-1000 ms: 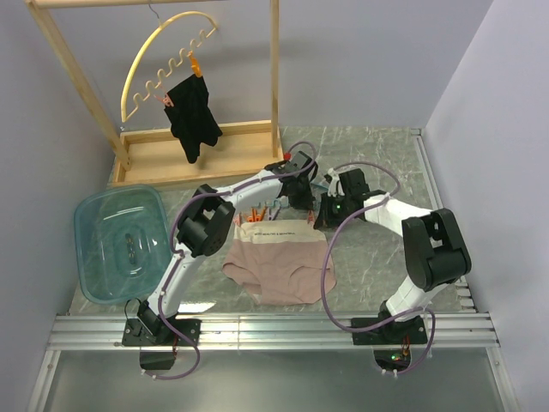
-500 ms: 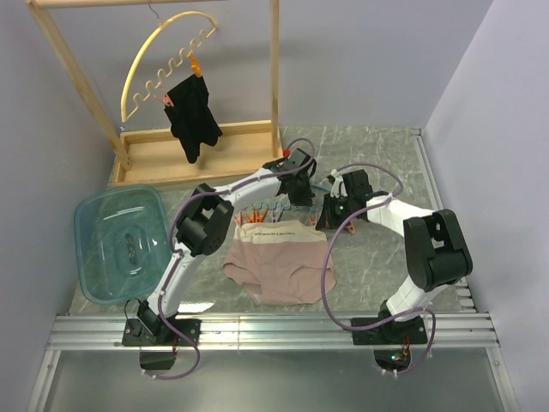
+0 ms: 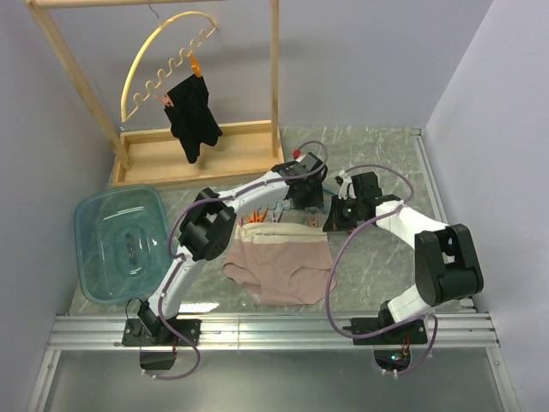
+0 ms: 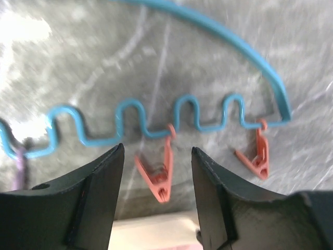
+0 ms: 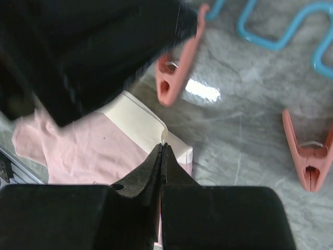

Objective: Clip the underwear to the hanger

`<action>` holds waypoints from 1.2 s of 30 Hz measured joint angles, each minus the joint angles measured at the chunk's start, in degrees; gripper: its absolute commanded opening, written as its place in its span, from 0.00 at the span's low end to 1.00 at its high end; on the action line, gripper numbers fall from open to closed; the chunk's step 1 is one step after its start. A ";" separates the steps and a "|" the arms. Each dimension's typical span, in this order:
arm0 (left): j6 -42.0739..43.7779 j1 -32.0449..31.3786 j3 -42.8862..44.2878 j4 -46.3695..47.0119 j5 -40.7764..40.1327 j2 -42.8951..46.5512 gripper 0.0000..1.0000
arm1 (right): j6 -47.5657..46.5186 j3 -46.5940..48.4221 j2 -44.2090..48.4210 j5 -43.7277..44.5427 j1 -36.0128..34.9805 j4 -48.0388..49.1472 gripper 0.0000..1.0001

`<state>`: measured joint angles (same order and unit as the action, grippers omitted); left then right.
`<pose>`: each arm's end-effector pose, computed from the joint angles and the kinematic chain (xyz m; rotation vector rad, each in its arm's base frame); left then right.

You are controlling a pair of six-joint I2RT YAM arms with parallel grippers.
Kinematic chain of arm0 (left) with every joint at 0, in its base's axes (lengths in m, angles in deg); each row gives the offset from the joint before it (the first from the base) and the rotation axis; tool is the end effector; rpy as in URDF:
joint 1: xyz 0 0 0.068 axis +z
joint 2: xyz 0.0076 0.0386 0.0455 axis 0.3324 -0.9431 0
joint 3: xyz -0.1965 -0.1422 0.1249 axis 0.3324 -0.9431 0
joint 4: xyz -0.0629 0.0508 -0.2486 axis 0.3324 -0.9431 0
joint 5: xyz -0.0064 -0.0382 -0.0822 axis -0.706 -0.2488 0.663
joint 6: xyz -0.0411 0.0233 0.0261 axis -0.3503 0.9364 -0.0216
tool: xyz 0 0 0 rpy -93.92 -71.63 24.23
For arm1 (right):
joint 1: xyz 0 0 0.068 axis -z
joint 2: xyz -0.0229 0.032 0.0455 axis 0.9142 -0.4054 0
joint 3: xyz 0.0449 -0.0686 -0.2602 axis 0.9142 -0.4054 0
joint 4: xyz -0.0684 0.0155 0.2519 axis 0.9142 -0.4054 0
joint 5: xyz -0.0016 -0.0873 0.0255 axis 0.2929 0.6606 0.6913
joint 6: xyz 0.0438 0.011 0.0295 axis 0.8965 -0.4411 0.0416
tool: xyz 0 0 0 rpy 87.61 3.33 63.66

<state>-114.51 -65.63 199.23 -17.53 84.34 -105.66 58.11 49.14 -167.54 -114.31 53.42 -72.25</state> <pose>0.3587 -0.3707 0.1866 -0.0632 2.6298 -0.5344 0.2822 0.0803 0.1808 -0.2248 2.5666 0.7745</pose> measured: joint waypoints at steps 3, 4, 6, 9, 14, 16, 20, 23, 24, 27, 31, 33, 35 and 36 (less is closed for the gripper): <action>0.20 -1.75 0.02 -1.46 -1.27 0.02 0.60 | -0.22 -0.96 0.15 0.00 0.35 -0.74 0.00; 0.28 -2.21 0.00 -2.03 -1.60 0.02 0.60 | -0.28 -1.27 0.24 -0.02 0.35 -1.07 0.00; 0.37 -3.02 0.02 -2.71 -2.27 0.02 0.60 | -0.48 -1.68 0.28 -0.07 0.35 -1.42 0.00; 0.59 -3.45 0.22 -3.37 -3.41 0.02 0.59 | -0.57 -1.70 0.28 -0.15 0.35 -1.62 0.00; 1.55 -3.34 1.55 -4.20 -5.53 -0.09 0.59 | -0.59 -1.68 0.28 -0.55 0.37 -1.66 0.00; 1.86 -3.26 2.10 -4.20 -6.29 -0.28 0.58 | -0.59 -1.70 0.28 -0.55 0.37 -1.64 0.00; 2.08 -3.19 2.58 -4.17 -6.62 -1.49 0.59 | -0.61 -1.68 0.28 -0.55 0.37 -1.64 0.00; 2.08 -3.23 2.58 -4.26 -6.43 -2.60 0.62 | -0.61 -1.68 0.28 -0.55 0.46 -1.64 0.00; 2.08 -3.26 2.58 -4.26 -6.38 -2.84 0.61 | -0.61 -1.68 0.28 -0.55 0.46 -1.64 0.00; 2.10 -3.30 2.75 -4.09 -6.32 -2.97 0.56 | -0.61 -1.68 0.28 -0.59 0.57 -1.64 0.00; 2.16 -3.34 2.75 -4.13 -6.34 -3.26 0.49 | -0.61 -1.68 0.28 -0.63 0.83 -1.64 0.00; 2.23 -3.34 2.82 -4.13 -6.36 -3.39 0.47 | -0.61 -1.68 0.28 -0.63 0.98 -1.64 0.00; 2.23 -3.34 3.06 -4.07 -6.32 -3.54 0.47 | -0.61 -1.68 0.28 -0.63 1.09 -1.64 0.00; 2.23 -3.34 3.13 -4.07 -6.36 -3.61 0.45 | -0.61 -1.68 0.26 -0.66 1.16 -1.64 0.00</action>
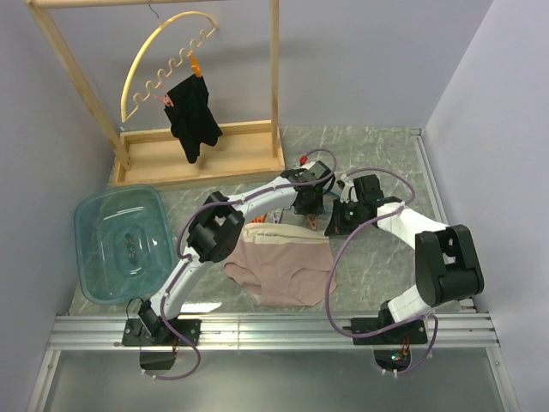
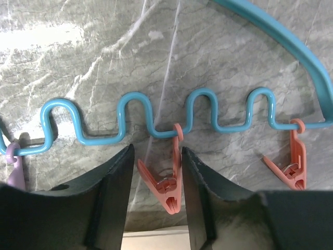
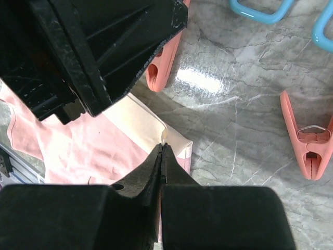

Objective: Clip the underwear to the hanger

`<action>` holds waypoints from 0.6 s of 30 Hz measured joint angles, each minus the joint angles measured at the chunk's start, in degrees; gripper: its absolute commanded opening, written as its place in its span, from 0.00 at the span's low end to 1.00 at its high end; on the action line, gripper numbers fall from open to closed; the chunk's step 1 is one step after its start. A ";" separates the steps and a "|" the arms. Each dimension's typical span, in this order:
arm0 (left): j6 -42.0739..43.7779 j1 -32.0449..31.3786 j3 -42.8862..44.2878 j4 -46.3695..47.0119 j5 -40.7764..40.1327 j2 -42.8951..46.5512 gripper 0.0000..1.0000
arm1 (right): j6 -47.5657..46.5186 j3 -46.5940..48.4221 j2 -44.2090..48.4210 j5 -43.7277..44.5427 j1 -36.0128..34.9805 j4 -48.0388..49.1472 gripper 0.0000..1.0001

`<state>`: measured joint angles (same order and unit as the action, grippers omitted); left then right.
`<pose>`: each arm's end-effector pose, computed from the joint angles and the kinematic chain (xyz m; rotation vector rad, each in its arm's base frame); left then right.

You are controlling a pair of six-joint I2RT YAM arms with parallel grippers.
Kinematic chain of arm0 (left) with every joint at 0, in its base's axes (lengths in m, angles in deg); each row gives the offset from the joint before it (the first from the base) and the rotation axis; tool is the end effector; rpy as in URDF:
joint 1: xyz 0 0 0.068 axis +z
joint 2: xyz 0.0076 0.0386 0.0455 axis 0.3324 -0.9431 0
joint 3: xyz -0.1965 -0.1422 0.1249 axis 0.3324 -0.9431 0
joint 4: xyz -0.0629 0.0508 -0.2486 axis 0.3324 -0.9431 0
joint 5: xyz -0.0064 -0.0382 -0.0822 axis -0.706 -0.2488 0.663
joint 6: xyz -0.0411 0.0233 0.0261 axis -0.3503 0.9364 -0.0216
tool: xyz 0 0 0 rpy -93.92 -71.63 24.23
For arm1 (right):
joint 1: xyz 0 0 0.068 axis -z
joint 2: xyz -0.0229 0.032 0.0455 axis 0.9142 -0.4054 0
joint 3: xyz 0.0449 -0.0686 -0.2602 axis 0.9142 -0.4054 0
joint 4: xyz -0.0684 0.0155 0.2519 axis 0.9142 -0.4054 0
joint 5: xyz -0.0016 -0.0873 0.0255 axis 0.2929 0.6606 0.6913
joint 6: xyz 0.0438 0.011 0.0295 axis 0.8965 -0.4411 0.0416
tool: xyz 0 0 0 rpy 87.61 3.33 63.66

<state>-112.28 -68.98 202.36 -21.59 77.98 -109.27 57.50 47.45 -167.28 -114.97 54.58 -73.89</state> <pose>0.3419 -0.3913 0.1684 0.0297 2.6361 -0.3588 0.2750 0.0732 0.1723 -0.2020 2.6139 0.7800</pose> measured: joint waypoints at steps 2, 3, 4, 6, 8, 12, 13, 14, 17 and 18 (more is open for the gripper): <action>0.00 0.00 0.11 0.00 0.02 -0.04 0.41 | 0.00 0.00 0.00 -0.04 0.09 0.00 0.00; 0.02 0.00 0.11 0.02 0.07 -0.07 0.40 | 0.00 0.00 0.00 -0.09 0.15 0.00 0.00; 0.02 0.00 0.13 0.15 0.09 -0.09 0.38 | 0.00 0.00 0.00 -0.09 0.17 0.00 0.00; 0.02 0.00 0.15 0.42 0.22 -0.13 0.45 | 0.00 0.00 -0.04 -0.09 0.20 0.00 0.00; 0.17 -0.02 0.17 0.57 0.31 -0.15 0.60 | 0.00 0.00 -0.07 -0.09 0.20 0.00 0.00; 0.61 -0.13 0.44 1.11 0.33 -0.15 0.66 | -0.02 0.02 -0.09 -0.09 0.20 0.00 0.00; 0.70 -0.13 0.42 1.05 0.17 -0.15 0.65 | -0.02 0.02 -0.09 -0.09 0.20 0.00 0.00; 0.72 -0.13 0.42 1.05 0.20 -0.15 0.64 | -0.02 0.02 -0.09 -0.11 0.20 0.00 0.00; 0.70 -0.13 0.31 1.01 0.20 -0.13 0.61 | -0.02 0.02 -0.15 -0.11 0.22 0.00 0.00; 0.68 -0.11 0.26 0.94 0.17 -0.13 0.61 | -0.02 0.02 -0.20 -0.11 0.22 0.00 0.00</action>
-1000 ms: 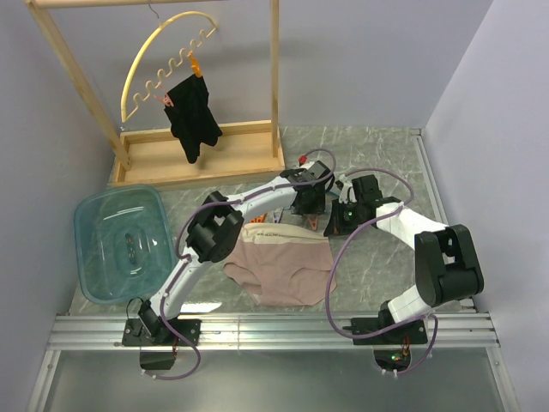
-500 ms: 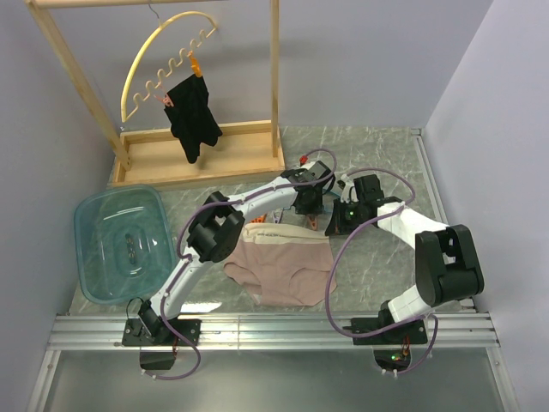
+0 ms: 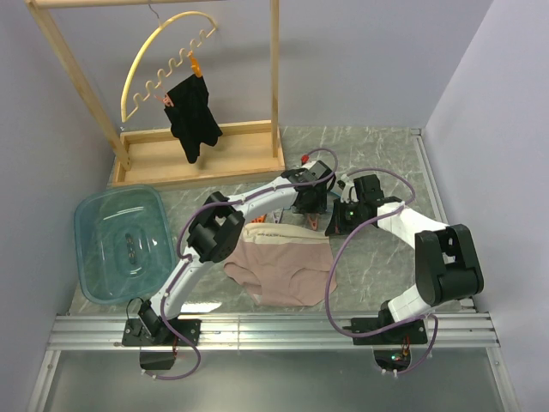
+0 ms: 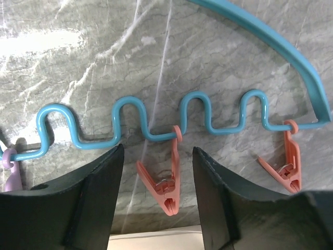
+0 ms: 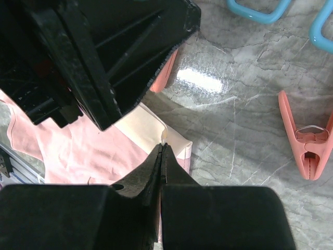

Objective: Clip the underwear to the hanger

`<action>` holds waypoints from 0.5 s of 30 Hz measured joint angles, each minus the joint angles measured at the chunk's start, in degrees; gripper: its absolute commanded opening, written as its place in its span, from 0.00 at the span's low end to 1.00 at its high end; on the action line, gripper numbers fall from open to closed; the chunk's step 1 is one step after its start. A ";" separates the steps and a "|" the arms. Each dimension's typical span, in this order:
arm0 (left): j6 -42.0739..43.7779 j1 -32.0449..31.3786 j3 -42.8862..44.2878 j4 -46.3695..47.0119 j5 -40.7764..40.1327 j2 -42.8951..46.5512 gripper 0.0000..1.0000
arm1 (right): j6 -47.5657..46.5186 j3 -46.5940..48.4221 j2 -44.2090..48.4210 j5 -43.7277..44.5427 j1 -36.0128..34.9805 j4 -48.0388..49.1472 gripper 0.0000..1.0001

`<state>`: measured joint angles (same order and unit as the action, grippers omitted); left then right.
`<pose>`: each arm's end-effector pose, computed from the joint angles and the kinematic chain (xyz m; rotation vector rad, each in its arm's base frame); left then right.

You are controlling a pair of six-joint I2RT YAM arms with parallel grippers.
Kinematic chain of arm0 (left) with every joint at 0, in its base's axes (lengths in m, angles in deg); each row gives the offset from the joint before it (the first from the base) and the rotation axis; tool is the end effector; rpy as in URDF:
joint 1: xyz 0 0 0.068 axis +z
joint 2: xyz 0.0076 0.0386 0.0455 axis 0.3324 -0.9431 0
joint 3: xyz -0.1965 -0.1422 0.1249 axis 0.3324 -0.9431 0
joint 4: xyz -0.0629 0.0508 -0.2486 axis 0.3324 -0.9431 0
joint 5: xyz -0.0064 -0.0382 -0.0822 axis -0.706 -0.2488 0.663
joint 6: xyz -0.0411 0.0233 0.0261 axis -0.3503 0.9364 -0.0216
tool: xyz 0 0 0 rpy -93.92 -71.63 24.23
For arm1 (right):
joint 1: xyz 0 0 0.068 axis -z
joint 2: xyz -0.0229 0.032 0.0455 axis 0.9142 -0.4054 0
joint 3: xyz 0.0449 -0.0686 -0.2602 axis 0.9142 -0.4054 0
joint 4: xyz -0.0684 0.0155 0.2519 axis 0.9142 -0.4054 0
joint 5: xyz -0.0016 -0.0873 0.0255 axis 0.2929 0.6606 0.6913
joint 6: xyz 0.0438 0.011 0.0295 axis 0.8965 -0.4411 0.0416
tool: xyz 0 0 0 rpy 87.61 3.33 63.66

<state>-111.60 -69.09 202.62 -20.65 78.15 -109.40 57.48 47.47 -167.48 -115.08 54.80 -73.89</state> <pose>0.3425 -0.3938 0.1695 0.0463 2.6219 -0.3757 0.2756 0.0722 0.1715 -0.1972 2.6163 0.7812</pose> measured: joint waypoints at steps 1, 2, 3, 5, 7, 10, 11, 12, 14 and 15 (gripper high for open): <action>-0.02 0.04 -0.04 -0.02 0.00 0.00 0.60 | 0.00 0.00 -0.04 0.00 0.00 0.00 0.00; -0.04 0.04 -0.07 0.00 0.00 0.00 0.60 | 0.00 0.00 -0.07 0.00 0.00 0.00 0.00; -0.04 0.04 -0.11 0.00 -0.02 0.00 0.60 | 0.02 0.00 -0.13 0.00 0.04 0.02 0.00; -0.09 0.02 -0.55 0.31 -0.15 0.15 0.61 | 0.02 0.02 -0.28 0.02 0.09 0.02 0.00; -0.39 0.02 -1.46 1.03 -0.20 0.61 0.61 | 0.00 0.07 -0.39 0.02 0.11 0.00 0.00; -0.72 0.00 -2.29 1.75 -0.28 0.98 0.61 | 0.00 0.11 -0.39 0.00 0.20 0.02 0.00; -0.87 -0.02 -2.43 1.90 -0.35 1.07 0.61 | 0.00 0.11 -0.39 0.00 0.26 0.00 0.00; -0.92 -0.02 -2.47 1.97 -0.42 1.09 0.61 | 0.00 0.11 -0.39 0.02 0.33 0.00 0.00; -0.96 -0.09 -2.49 2.01 -0.63 1.09 0.60 | 0.00 0.11 -0.42 0.00 0.37 0.00 0.00; -0.96 -0.17 -2.49 2.01 -0.76 1.09 0.60 | 0.02 0.11 -0.42 0.00 0.37 0.00 0.00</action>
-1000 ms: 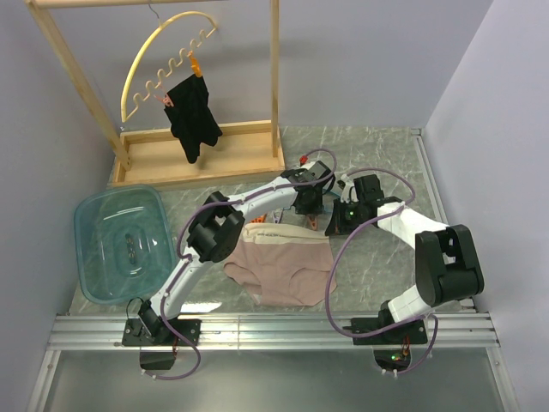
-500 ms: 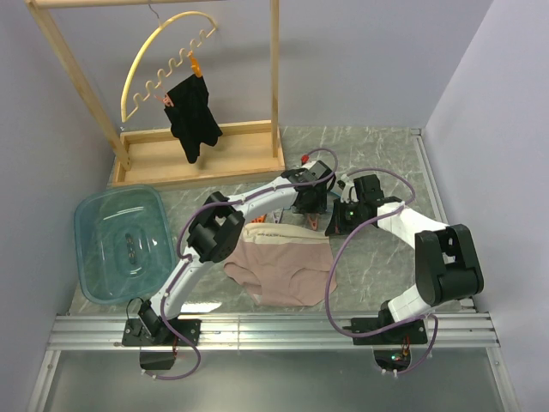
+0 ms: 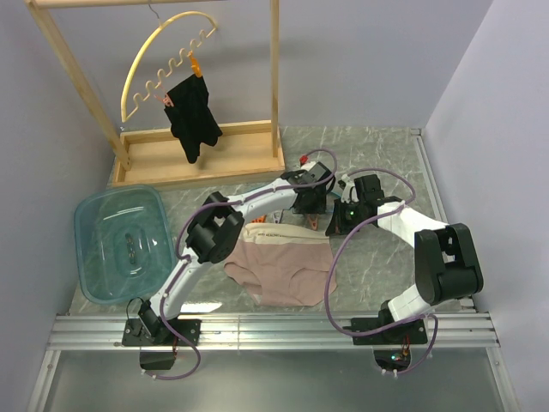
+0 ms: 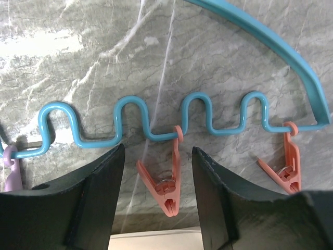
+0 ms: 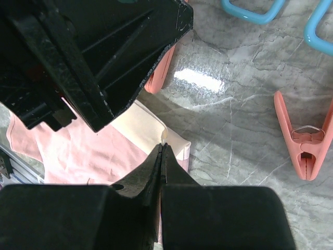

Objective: Clip the underwear to the hanger

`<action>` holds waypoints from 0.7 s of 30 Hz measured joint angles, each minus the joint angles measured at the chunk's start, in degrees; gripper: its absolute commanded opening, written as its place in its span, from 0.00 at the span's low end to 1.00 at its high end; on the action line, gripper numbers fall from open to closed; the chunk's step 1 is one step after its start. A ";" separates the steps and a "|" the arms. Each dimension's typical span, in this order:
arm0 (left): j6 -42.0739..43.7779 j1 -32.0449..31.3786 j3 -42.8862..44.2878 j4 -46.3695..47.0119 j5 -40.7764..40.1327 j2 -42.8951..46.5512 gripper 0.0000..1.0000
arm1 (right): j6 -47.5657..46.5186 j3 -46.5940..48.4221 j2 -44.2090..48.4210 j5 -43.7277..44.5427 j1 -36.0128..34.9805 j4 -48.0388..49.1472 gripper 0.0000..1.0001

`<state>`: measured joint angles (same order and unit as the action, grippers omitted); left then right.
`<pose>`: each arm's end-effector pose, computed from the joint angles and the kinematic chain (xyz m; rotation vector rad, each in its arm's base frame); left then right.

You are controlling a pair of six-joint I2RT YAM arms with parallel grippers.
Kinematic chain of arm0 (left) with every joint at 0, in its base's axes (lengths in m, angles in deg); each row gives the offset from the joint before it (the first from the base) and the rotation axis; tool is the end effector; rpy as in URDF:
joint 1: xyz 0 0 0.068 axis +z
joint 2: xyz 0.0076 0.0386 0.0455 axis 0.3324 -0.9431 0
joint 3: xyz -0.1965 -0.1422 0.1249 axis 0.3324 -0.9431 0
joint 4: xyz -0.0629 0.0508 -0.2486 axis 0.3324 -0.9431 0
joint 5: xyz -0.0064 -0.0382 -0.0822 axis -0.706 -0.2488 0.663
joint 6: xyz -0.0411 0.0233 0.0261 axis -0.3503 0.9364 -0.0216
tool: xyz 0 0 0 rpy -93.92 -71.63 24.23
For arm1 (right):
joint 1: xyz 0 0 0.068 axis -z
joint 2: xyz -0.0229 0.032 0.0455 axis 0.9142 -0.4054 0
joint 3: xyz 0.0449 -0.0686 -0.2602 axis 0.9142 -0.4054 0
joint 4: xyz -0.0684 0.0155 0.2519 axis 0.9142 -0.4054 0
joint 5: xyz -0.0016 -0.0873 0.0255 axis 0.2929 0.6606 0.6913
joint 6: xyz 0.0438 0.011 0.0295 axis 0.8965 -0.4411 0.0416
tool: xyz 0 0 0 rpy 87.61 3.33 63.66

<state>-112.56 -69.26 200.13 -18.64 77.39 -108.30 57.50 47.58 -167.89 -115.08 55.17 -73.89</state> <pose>0.3396 -0.3920 0.1679 0.0218 2.6079 -0.3797 0.2768 0.0706 0.1701 -0.1867 2.6210 0.7794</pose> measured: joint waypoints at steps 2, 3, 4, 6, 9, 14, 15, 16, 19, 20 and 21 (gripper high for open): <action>0.00 -0.17 0.00 -0.02 -0.52 0.00 0.60 | 0.00 0.00 0.00 0.00 0.02 0.02 0.00; 0.00 -0.28 0.00 -0.02 -0.79 0.00 0.60 | 0.00 0.00 0.00 -0.02 0.04 0.02 0.00; 0.02 -0.39 -0.04 -0.02 -1.01 0.00 0.60 | 0.00 0.00 0.00 0.00 0.07 0.02 0.00; 0.00 -0.61 -0.09 -0.04 -1.44 0.00 0.59 | 0.00 0.00 0.00 -0.02 0.09 0.02 0.00; -0.02 -0.96 -0.20 -0.15 -2.10 0.00 0.57 | 0.00 0.00 0.00 -0.02 0.09 0.02 0.00; -0.22 -1.53 -0.42 -0.22 -2.49 0.11 0.52 | 0.00 0.00 0.00 -0.17 0.24 0.07 0.00; -0.20 -1.62 -0.44 -0.28 -2.54 0.11 0.50 | 0.00 0.00 0.00 -0.20 0.24 0.11 0.00; -0.20 -1.66 -0.42 -0.42 -2.51 0.11 0.47 | 0.00 0.00 0.00 -0.20 0.24 0.13 0.00; -0.22 -1.84 -0.42 -0.63 -2.54 0.11 0.39 | 0.00 0.00 0.00 -0.20 0.26 0.17 0.00; -0.31 -1.88 -0.42 -0.63 -2.51 0.11 0.36 | 0.00 0.00 0.00 -0.20 0.28 0.17 0.00; -0.39 -1.90 -0.42 -0.48 -2.47 0.11 0.33 | 0.00 0.00 0.00 -0.20 0.31 0.17 0.00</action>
<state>-112.96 -71.16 199.71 -19.12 74.92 -108.19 57.50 47.58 -167.89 -115.28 55.47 -73.72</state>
